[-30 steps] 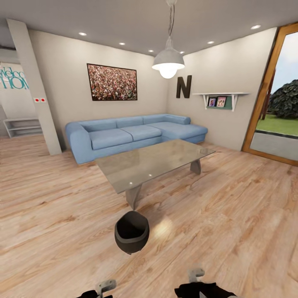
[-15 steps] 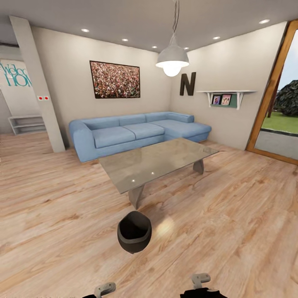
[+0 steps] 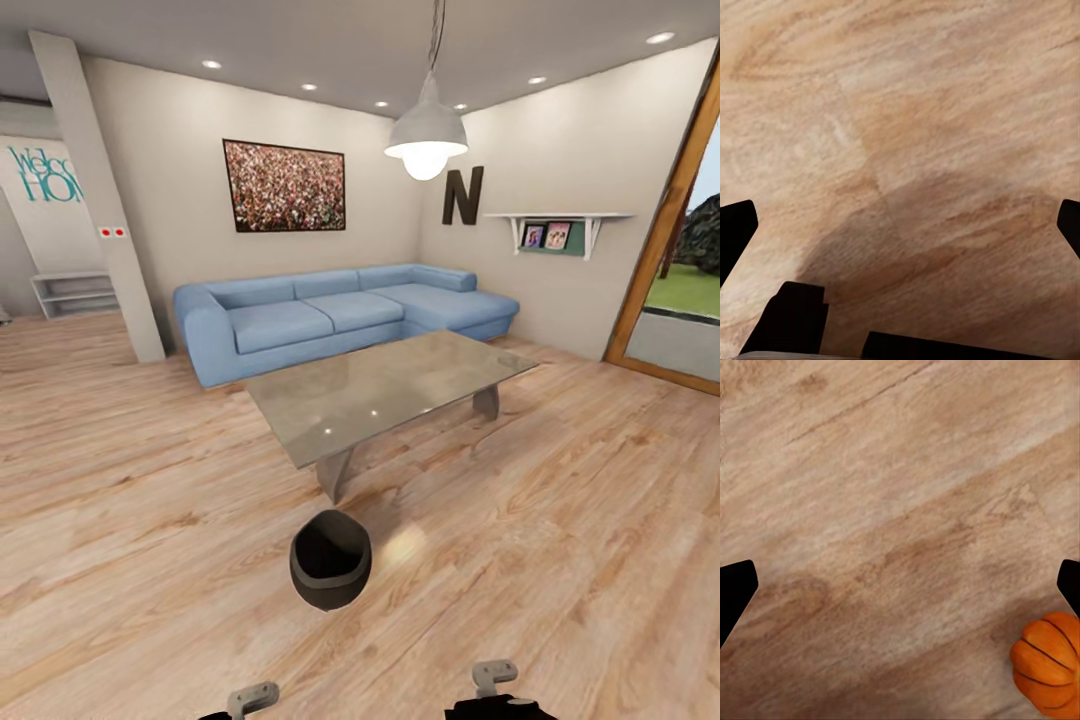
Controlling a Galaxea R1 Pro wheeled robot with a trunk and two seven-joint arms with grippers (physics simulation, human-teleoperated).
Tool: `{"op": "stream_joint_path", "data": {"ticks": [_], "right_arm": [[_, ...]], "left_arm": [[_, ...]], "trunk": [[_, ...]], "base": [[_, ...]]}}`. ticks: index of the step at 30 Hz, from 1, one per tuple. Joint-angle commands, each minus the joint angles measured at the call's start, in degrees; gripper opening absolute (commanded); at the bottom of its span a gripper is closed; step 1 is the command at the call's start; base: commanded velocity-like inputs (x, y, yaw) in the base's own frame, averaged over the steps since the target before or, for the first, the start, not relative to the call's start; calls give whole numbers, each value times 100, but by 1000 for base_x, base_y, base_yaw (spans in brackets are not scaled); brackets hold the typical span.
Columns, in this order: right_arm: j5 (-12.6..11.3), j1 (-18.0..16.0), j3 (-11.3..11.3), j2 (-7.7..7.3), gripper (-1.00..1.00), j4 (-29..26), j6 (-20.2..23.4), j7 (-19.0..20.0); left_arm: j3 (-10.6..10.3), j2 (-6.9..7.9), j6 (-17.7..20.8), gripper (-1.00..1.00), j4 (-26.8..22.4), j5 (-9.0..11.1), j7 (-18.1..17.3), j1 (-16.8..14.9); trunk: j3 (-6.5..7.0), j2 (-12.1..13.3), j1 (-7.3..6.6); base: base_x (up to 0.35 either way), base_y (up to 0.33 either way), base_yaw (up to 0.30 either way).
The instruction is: Place each of the two pumpkins and all three candles from the living room inside a cabinet in the living room (use any cabinet), then make sure every cabinet is closed, and position the cauldron so it is next to a table in the living room.
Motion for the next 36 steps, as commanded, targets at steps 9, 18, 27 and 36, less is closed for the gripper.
{"op": "stream_joint_path", "data": {"ticks": [9,18,27,36], "right_arm": [[-8,0,0,-17,100,0,0,0],[-28,0,0,-21,100,0,0,0],[-37,0,0,-80,100,0,-1,0],[-45,1,0,-88,100,4,-1,0]], "left_arm": [[0,0,0,100,-2,3,0,-1],[0,9,7,100,-5,6,-23,0],[4,17,9,100,-9,11,-41,-1],[2,18,9,100,-8,14,-41,-1]], "trunk": [[88,362,-198],[108,523,-286],[41,523,-286],[-18,523,-286]], "base": [[0,0,9],[0,0,-100],[0,0,-168],[0,0,-209]]}}
